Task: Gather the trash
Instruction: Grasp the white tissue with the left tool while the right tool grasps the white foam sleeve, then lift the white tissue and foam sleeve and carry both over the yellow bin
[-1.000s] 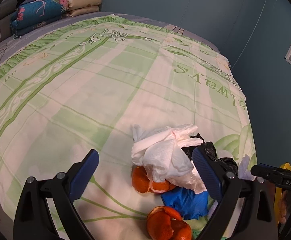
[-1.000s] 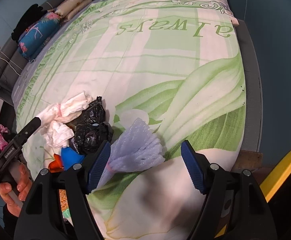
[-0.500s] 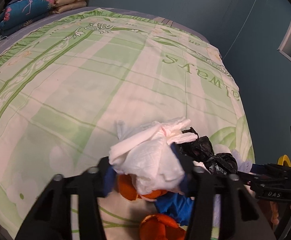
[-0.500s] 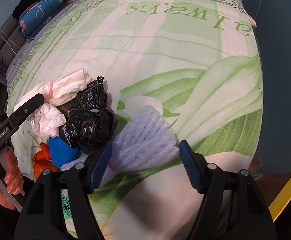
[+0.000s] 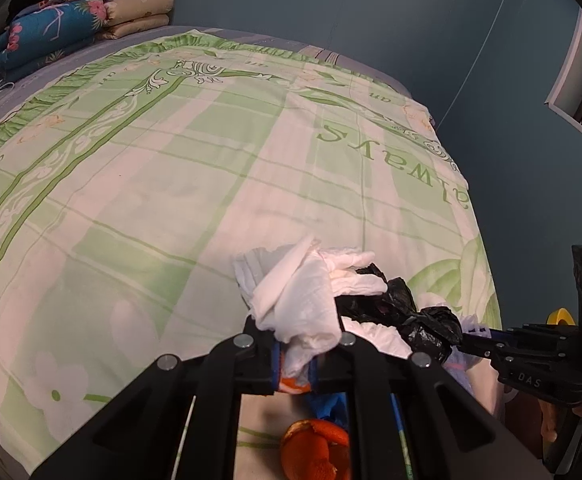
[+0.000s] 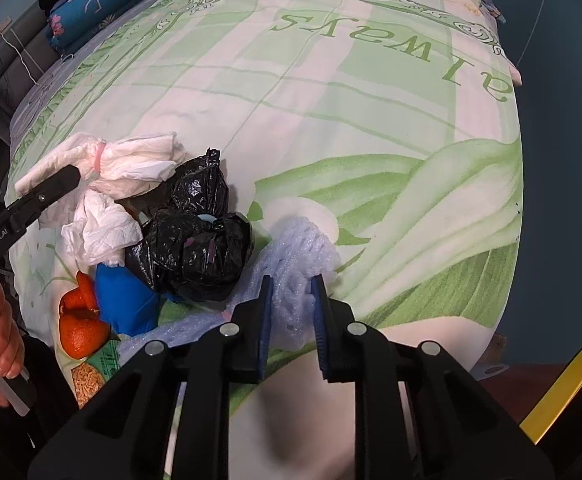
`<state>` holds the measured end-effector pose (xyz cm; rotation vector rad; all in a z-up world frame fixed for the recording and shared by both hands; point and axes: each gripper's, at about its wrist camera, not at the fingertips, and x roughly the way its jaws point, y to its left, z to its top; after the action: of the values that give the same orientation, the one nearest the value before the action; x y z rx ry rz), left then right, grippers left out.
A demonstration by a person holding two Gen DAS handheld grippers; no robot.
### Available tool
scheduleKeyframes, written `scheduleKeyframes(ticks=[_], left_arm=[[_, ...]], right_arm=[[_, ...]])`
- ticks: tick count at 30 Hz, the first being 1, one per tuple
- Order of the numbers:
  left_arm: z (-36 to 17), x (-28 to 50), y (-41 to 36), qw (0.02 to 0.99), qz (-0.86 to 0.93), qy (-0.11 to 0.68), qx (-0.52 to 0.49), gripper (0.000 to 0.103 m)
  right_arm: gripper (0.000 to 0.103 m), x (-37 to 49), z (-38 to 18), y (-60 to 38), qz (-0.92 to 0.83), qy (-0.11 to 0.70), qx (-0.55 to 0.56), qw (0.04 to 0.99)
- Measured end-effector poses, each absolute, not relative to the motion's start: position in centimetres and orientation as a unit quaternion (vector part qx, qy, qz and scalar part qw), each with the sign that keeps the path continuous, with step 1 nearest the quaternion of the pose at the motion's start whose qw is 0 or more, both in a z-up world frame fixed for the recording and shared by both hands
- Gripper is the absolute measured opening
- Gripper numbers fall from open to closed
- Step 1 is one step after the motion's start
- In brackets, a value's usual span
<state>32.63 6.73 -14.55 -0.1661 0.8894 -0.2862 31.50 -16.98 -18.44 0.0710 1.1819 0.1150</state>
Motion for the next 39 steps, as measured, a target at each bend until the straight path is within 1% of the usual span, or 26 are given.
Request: scheduleKeyframes(ticks=[4, 10, 20, 39], left_arm=[[-14.0, 32.2, 7.8, 0.891, -0.132, 0.424, -0.093, 0.008], [-13.0, 31.3, 9.3, 0.896, -0.123, 0.413, -0.104, 0.008], [-11.6, 29.5, 11.3, 0.904, -0.109, 0.395, -0.121, 0.008], [-8.3, 24.4, 10.0, 0.919, -0.113, 0.363, -0.108, 0.008]], right_arm=[[0.012, 31.1, -17.9, -17.0, 0.053, 0.552, 0.034, 0.832], [0.011, 30.3, -16.8, -17.2, 0.052, 0.540, 0.035, 0.840], [0.011, 27.9, -13.4, -18.4, 0.051, 0.502, 0.045, 0.862], [0.011, 22.4, -7.8, -20.0, 0.059, 0.435, 0.069, 0.896]])
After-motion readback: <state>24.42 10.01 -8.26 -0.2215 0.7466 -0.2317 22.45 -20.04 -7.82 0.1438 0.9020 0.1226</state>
